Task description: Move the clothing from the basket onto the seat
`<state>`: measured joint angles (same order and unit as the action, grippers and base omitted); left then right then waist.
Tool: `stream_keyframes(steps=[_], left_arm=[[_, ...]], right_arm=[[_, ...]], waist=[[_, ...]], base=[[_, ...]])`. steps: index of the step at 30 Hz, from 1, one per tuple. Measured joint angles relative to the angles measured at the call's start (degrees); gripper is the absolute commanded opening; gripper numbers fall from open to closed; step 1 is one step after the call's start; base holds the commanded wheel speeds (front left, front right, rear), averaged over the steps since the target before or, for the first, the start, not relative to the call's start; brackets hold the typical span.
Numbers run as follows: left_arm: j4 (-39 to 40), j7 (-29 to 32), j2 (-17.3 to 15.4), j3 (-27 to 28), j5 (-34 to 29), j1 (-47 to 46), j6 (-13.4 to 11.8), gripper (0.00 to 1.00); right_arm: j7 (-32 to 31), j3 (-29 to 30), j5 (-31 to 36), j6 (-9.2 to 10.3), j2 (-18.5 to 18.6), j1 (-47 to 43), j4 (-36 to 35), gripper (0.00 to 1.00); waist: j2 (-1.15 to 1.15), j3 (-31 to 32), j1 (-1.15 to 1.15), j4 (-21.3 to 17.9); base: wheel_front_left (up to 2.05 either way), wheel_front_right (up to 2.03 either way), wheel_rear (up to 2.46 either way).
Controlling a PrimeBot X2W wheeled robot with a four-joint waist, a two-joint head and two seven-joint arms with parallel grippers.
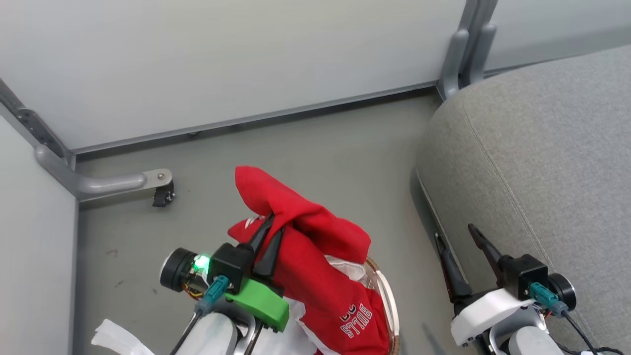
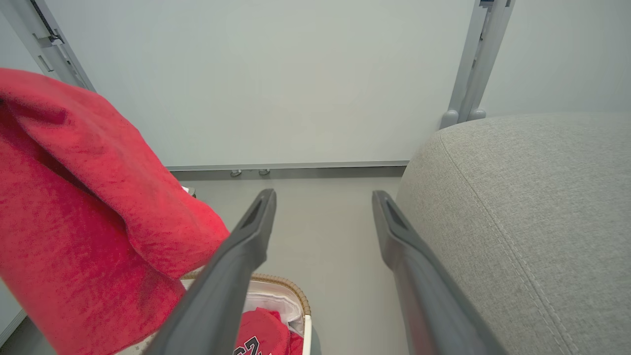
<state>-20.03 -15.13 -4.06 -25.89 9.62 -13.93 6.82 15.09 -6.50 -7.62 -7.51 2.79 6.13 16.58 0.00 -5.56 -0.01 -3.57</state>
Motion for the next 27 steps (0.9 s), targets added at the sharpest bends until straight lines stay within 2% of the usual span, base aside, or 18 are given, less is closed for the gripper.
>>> stream_keyframes(steps=[10, 17, 22, 27], left_arm=[[8.7, 0.0, 1.0, 2.2, 0.8, -2.5, 0.4, 0.00], [10.4, 0.0, 1.1, 1.7, 1.0, -3.3, 0.5, 0.00], [10.5, 0.0, 1.1, 0.4, 1.8, -3.6, 0.5, 0.00], [10.4, 0.0, 1.1, -0.9, 2.1, -3.7, 0.5, 0.00]], right_arm=[[0.0, -3.4, 0.5, 0.00, 0.0, -1.9, 1.2, 1.00], [0.0, -9.5, 2.8, 0.00, 0.0, -1.4, 1.4, 1.00], [0.0, -14.1, 5.0, 0.00, 0.0, 2.7, -0.8, 1.00], [0.0, -16.1, 7.0, 0.00, 0.0, 7.8, -1.7, 1.00]], waist=[[0.00, 2.9, 0.00, 2.6], [0.00, 2.9, 0.00, 3.7], [0.00, 2.4, 0.00, 4.5], [0.00, 1.9, 0.00, 5.2]], base=[[0.00, 0.00, 0.00], [0.00, 0.00, 0.00], [0.00, 0.00, 0.00], [0.00, 0.00, 0.00]])
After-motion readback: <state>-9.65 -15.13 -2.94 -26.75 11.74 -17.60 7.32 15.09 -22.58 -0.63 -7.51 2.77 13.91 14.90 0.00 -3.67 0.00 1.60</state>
